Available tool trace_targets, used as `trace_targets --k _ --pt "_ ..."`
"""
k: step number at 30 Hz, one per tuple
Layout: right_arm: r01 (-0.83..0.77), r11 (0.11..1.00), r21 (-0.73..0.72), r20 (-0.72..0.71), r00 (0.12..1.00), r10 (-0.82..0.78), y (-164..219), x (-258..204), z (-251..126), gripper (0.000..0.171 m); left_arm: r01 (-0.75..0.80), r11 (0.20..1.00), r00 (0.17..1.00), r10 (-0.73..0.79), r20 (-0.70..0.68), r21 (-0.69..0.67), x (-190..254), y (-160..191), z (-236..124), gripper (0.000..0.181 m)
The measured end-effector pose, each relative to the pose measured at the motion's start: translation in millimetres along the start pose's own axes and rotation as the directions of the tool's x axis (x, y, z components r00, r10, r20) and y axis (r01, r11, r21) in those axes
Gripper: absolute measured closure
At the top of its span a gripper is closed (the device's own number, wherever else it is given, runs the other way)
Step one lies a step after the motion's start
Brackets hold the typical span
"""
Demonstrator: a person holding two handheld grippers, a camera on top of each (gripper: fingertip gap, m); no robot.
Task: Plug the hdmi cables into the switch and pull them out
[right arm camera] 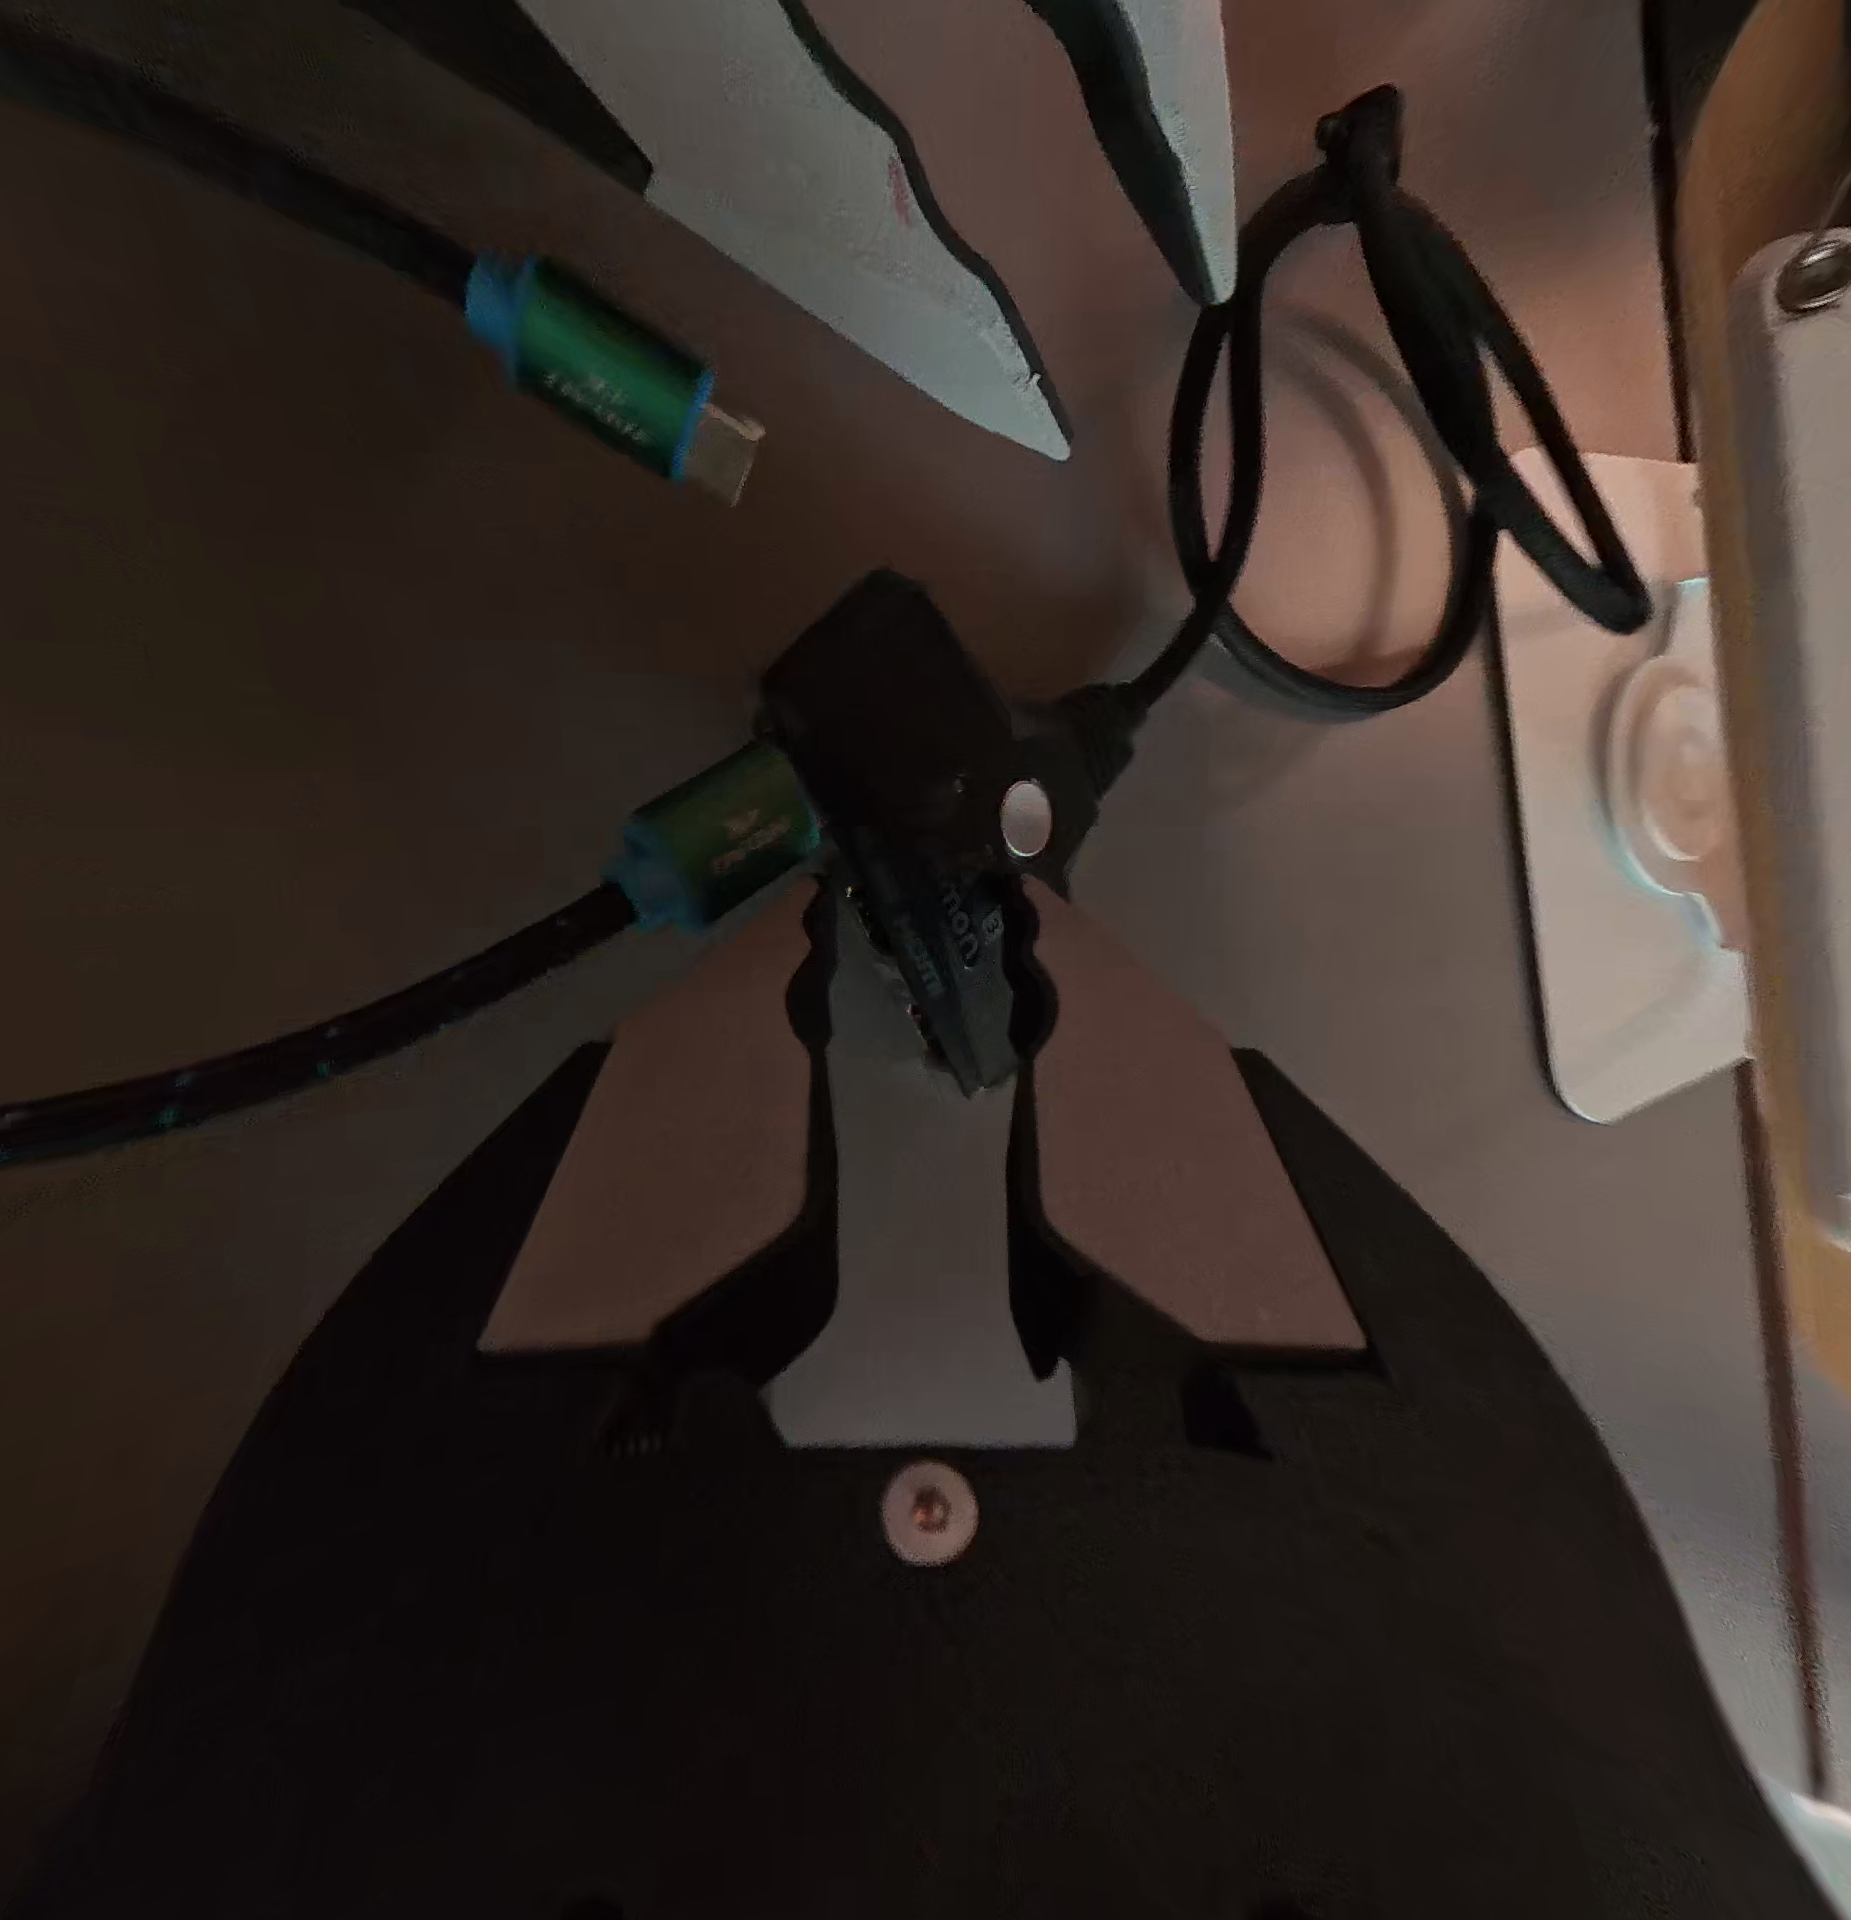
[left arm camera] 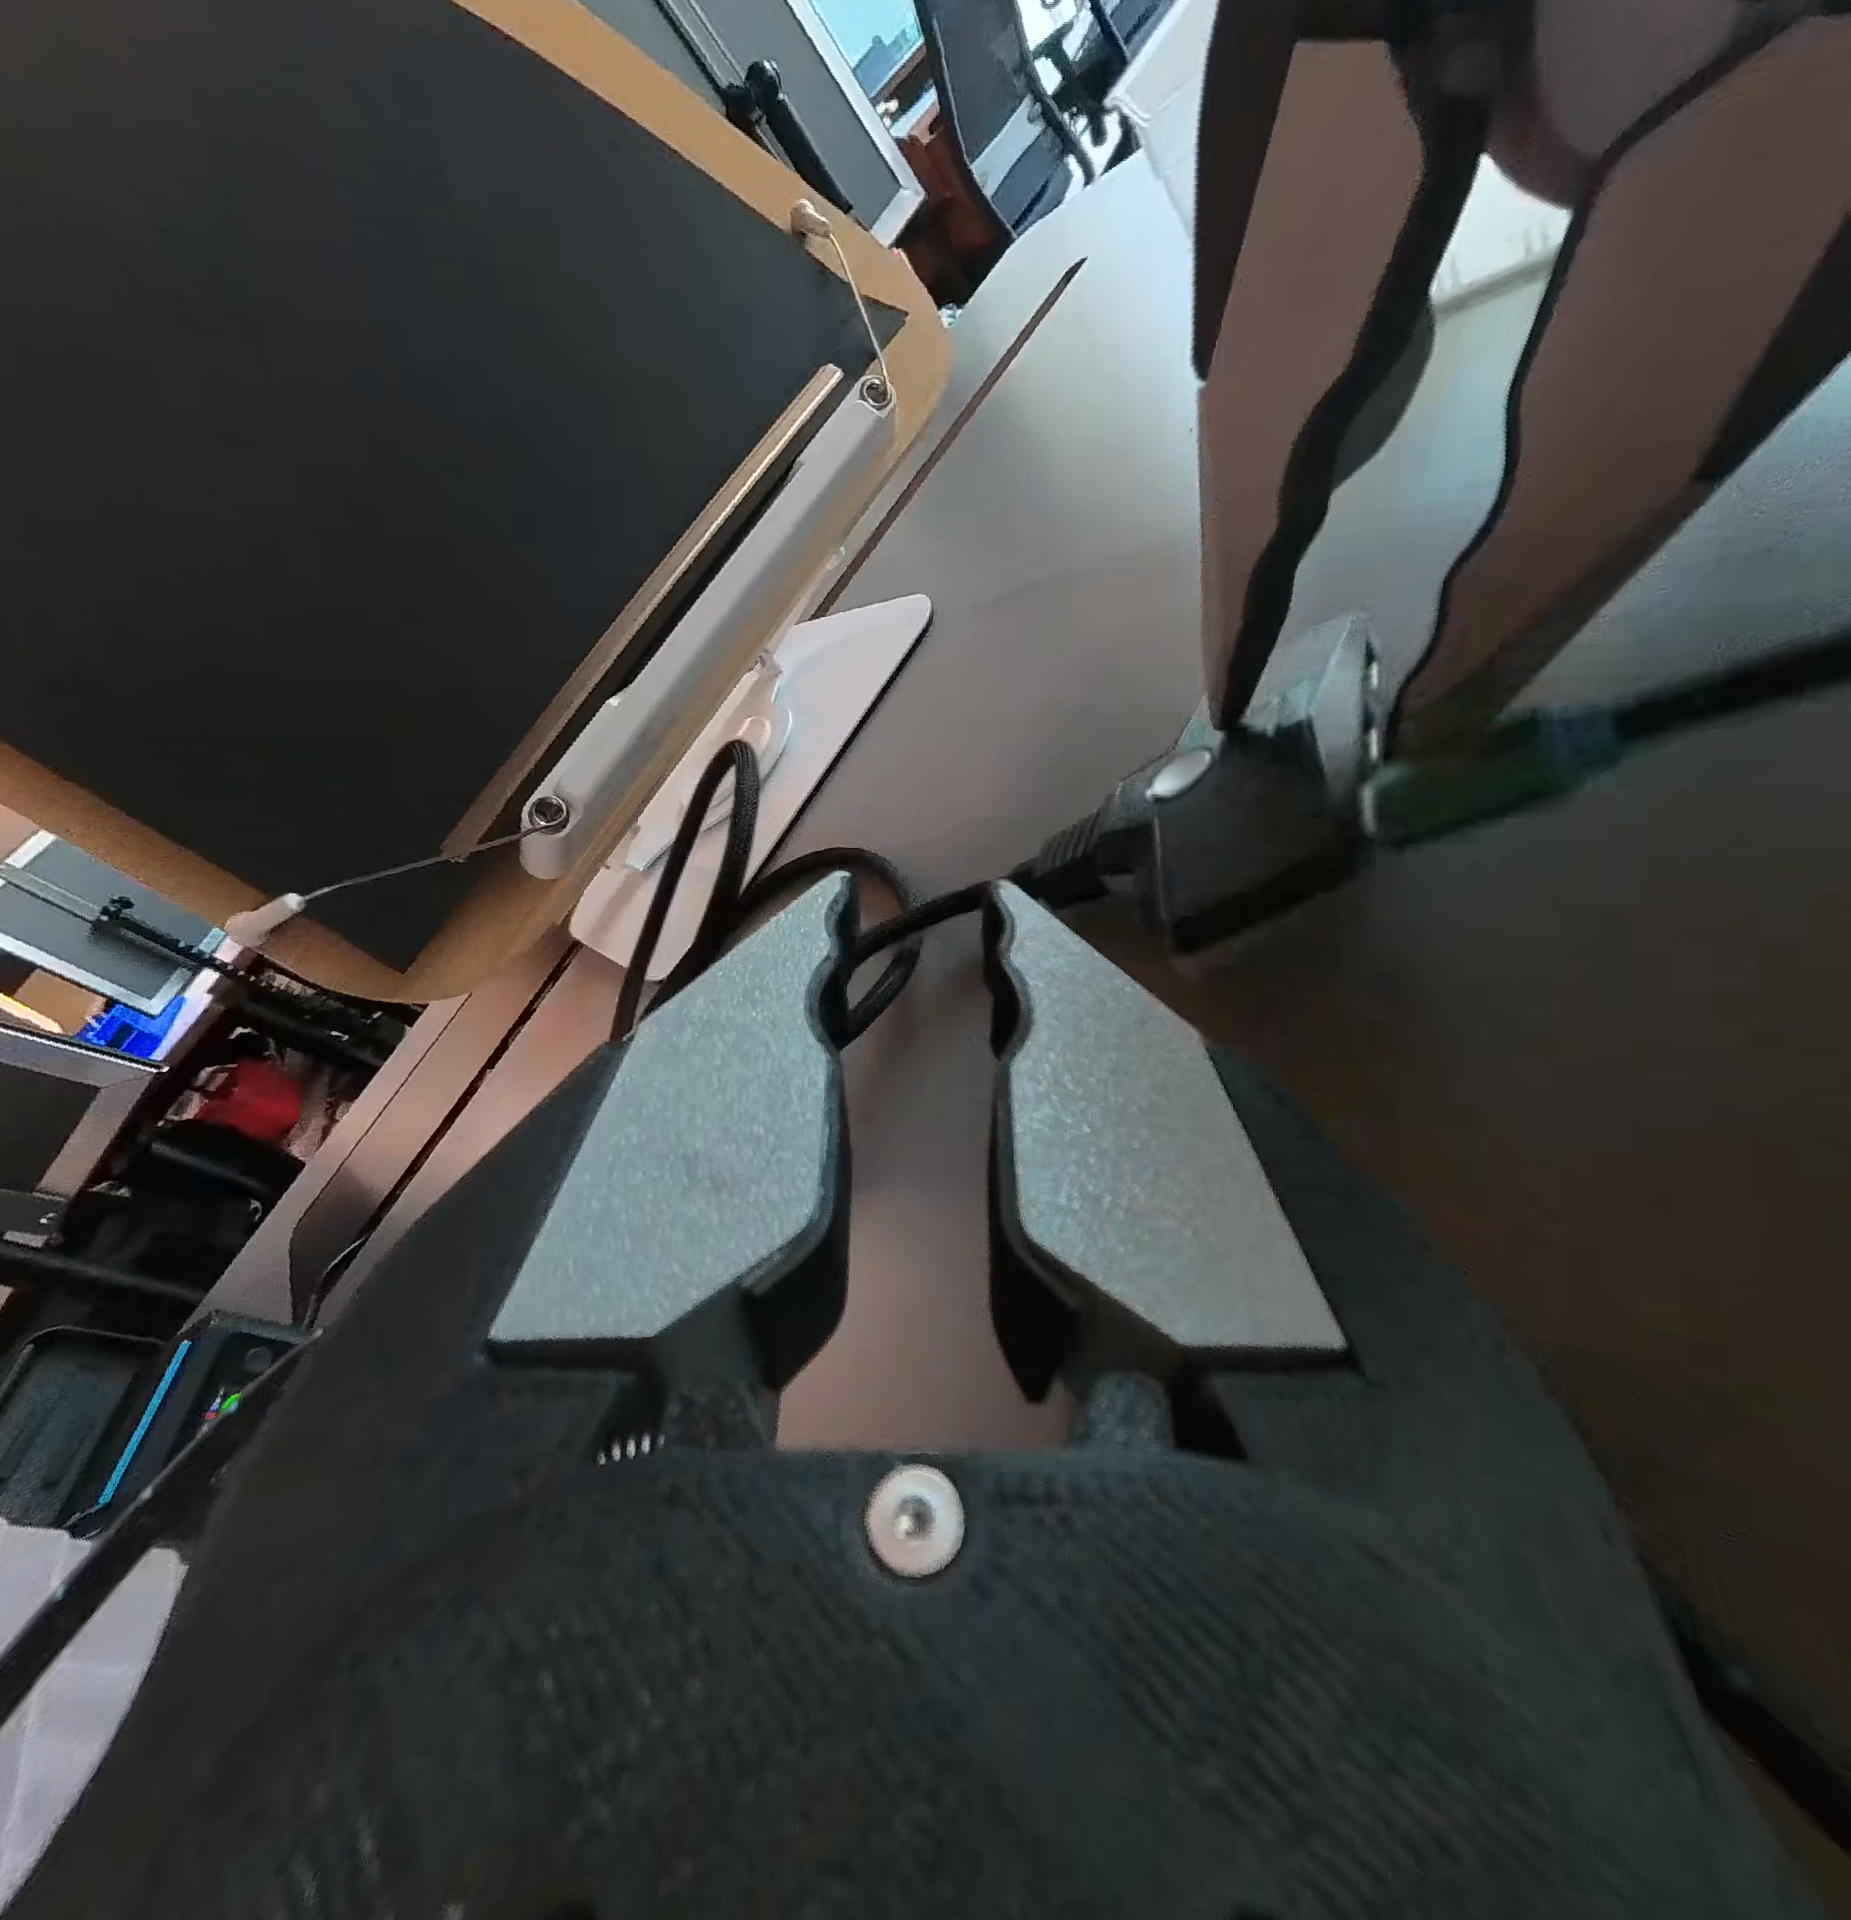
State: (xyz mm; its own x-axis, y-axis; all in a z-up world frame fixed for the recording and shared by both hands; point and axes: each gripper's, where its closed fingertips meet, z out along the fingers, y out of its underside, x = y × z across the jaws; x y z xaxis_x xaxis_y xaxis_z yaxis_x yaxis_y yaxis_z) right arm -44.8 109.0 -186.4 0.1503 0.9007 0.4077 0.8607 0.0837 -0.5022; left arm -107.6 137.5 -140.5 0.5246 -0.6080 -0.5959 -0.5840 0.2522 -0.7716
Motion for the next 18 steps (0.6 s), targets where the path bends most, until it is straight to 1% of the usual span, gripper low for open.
trace_targets --k 2,5,7,9,11,13,16,17,18 --pt "-0.036 0.999 0.017 0.058 0.998 0.034 -1.9 -6.3 4.2 0.143 -0.006 1.000 1.000 0.006 0.003 -0.002 1.8 0.4 -1.3 0.160" --pt "-0.066 0.989 0.131 0.171 0.984 0.043 -17.8 -20.1 -2.2 0.150 -0.001 1.000 1.000 0.001 0.021 -0.003 1.5 -0.3 -6.4 0.160" --pt "-0.102 0.967 0.234 0.218 0.975 0.050 -32.9 -22.7 -14.9 0.143 0.028 1.000 0.998 -0.028 0.060 0.001 -3.9 -4.0 -14.6 0.160" --pt "-0.153 0.929 0.338 0.249 0.966 0.069 -47.8 -20.0 -28.7 0.140 0.108 0.994 0.989 -0.107 0.102 -0.003 -8.4 -11.0 -29.7 0.160" --pt "-0.189 0.902 0.388 0.246 0.964 0.096 -54.3 -13.1 -34.9 0.138 0.164 0.986 0.980 -0.165 0.113 0.020 -8.4 -26.5 -52.5 0.161" --pt "-0.201 0.900 0.386 0.199 0.971 0.131 -52.2 -2.5 -33.1 0.139 0.182 0.983 0.974 -0.181 0.136 0.007 -17.3 -39.3 -79.0 0.160" --pt "-0.222 0.899 0.378 0.115 0.975 0.192 -47.5 15.0 -27.9 0.144 0.209 0.977 0.958 -0.196 0.210 -0.039 -60.9 -50.2 -117.8 0.155" --pt "-0.231 0.896 0.379 0.101 0.973 0.208 -46.5 19.2 -27.0 0.145 0.223 0.971 0.951 -0.198 0.238 -0.083 -79.3 -45.3 -127.3 0.150" --pt "-0.243 0.893 0.379 0.095 0.970 0.224 -45.5 22.2 -26.5 0.145 0.236 0.960 0.943 -0.189 0.273 -0.151 -98.5 -33.1 -134.8 0.144"
